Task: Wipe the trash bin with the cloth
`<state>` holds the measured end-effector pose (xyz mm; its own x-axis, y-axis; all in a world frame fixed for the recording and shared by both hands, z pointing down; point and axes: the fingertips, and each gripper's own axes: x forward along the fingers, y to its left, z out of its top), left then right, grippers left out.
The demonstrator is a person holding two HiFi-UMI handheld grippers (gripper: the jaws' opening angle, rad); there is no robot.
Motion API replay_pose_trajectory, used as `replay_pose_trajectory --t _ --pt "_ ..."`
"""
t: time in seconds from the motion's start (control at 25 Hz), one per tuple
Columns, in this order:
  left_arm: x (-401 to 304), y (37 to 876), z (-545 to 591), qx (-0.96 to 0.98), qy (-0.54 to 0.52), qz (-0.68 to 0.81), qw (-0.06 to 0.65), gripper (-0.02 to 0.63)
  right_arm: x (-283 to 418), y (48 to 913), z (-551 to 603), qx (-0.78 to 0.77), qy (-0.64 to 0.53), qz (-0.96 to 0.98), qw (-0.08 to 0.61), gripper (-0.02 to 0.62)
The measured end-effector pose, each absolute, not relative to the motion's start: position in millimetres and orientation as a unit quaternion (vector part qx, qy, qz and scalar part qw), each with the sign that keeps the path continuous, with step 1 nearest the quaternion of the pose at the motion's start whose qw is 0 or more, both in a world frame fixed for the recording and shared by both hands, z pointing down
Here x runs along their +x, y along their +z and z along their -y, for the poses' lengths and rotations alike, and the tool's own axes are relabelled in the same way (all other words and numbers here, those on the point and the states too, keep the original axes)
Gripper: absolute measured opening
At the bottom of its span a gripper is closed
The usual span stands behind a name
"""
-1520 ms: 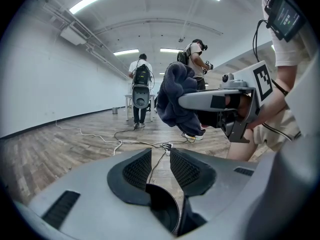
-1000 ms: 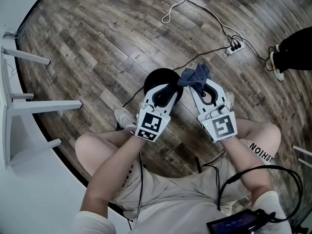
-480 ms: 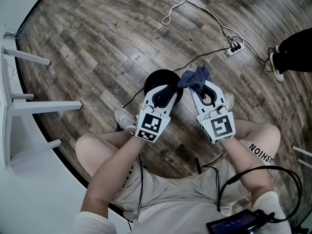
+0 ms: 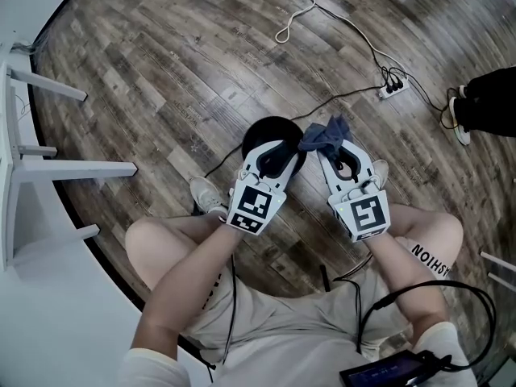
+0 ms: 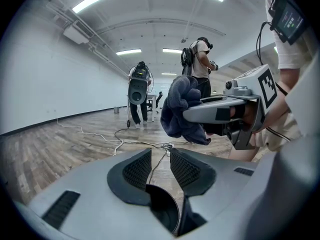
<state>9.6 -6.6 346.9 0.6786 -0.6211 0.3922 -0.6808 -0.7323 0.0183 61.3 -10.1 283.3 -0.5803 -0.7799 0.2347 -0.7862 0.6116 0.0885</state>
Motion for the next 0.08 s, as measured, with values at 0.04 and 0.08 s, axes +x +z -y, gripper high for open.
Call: replay_pose_trajectory --t 0.04,0.08 --pt "9.7 345.9 6.6 0.913 0.182 0.356 0.081 0.129 60.4 284.3 9.2 0.439 0.013 0.890 0.123 0.069" --pt "9.8 344.9 6.7 0.913 0.182 0.355 0.081 0.129 59.6 285.3 8.4 0.438 0.014 0.891 0.120 0.069"
